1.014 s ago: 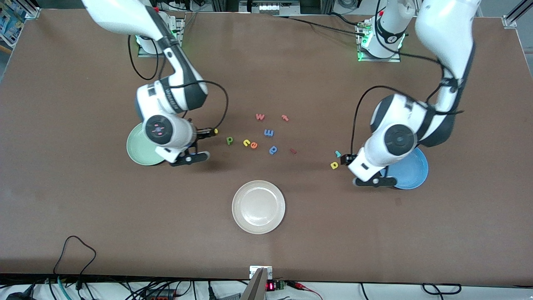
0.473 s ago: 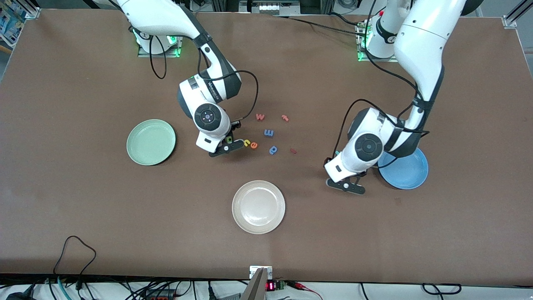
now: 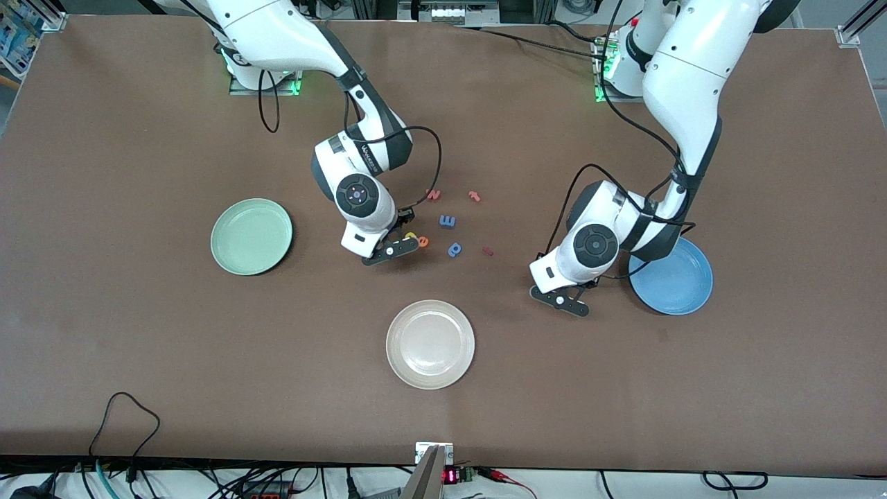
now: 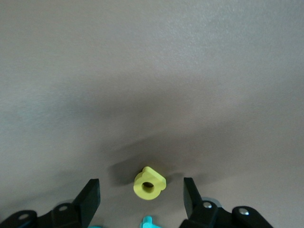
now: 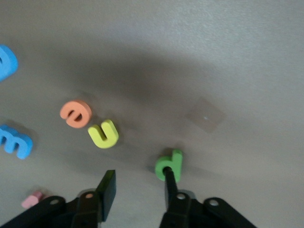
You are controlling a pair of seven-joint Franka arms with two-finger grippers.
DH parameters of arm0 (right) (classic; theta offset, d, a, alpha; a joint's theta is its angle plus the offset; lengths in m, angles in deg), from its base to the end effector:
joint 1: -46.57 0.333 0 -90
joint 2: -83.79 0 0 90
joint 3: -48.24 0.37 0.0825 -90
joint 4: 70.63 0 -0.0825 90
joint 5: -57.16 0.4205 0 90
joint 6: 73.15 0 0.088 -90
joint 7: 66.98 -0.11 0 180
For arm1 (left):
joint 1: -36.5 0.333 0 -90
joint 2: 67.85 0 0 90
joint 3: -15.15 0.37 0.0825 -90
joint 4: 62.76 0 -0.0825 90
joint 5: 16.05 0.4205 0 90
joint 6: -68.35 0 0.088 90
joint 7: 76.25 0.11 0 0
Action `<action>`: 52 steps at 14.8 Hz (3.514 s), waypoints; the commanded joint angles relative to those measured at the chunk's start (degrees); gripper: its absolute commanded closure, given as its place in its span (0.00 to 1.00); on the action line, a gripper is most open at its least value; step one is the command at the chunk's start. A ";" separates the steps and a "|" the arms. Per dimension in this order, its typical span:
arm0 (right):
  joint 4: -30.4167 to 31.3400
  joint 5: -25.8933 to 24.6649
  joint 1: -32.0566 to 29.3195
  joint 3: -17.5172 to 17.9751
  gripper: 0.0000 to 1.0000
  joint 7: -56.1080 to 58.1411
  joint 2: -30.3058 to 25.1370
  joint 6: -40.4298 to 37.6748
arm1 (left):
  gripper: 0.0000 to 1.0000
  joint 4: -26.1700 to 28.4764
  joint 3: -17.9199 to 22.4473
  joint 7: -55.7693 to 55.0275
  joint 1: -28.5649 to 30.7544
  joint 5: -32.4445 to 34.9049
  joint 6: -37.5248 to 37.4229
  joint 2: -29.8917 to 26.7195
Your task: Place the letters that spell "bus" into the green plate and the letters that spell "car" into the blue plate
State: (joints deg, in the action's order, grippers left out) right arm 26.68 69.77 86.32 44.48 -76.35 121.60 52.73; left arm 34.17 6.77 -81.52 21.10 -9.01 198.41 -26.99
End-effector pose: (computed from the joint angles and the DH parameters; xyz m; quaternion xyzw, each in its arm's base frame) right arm 0.5724 0.4321 0.2134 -0.9813 -0.1643 0.0968 0.0279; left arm 0.6661 -0.2773 0.1863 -0.9802 0.1880 0.0616 0.0115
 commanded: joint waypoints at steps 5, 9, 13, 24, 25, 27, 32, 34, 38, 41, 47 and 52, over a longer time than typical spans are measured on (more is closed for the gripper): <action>-2.47 2.85 2.52 -0.55 0.53 -0.30 2.88 3.76 | 0.72 3.09 -1.20 1.23 0.73 1.05 3.80 -0.43; -2.56 3.21 2.96 -0.55 0.53 -0.21 3.67 4.91 | 0.87 2.65 -1.11 1.32 1.43 1.13 3.44 -1.05; -2.56 3.12 3.05 -0.55 0.58 0.05 3.85 5.00 | 0.87 -0.51 -0.41 1.66 2.48 1.13 -0.57 -5.25; -3.88 3.03 3.49 -0.55 0.64 0.93 5.25 6.75 | 0.87 4.63 -0.58 22.58 21.29 1.22 -7.41 -5.70; -4.32 3.03 3.49 -0.55 0.64 1.02 5.52 6.75 | 0.85 6.76 -0.58 22.67 21.56 1.22 -4.24 -6.32; -4.58 3.03 3.49 -0.55 0.64 1.11 5.78 6.75 | 0.38 7.22 -0.58 22.15 21.12 1.22 -3.50 -6.59; -4.58 2.77 3.49 -0.55 0.71 1.20 5.87 6.75 | 0.00 5.55 -2.77 20.13 20.94 1.13 -10.07 -10.71; -4.58 2.51 3.49 -0.55 0.82 1.02 5.78 6.75 | 0.00 5.63 -5.05 16.19 20.94 1.22 -11.85 -11.68; -4.50 2.68 4.36 -0.55 0.93 0.67 5.52 6.23 | 0.00 7.82 -10.42 7.04 20.07 1.22 -9.84 -11.51; -4.06 2.86 5.34 -0.81 0.94 -0.03 3.33 2.56 | 0.14 10.11 -10.34 7.20 17.70 1.31 -5.19 -10.37; -2.40 1.90 1.38 -8.35 0.93 0.67 -4.67 -10.03 | 0.37 15.04 -10.34 7.47 17.43 6.23 6.16 -7.47; 5.32 0.75 0.77 -18.03 0.92 3.74 -6.07 -6.62 | 0.51 15.13 -10.34 7.20 17.17 7.54 6.26 -6.50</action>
State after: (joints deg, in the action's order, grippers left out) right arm 26.34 71.22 86.86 28.76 -73.64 117.39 43.20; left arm 48.78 -3.49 -73.67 38.33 -4.10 204.08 -33.52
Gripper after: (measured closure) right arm 0.740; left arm 0.445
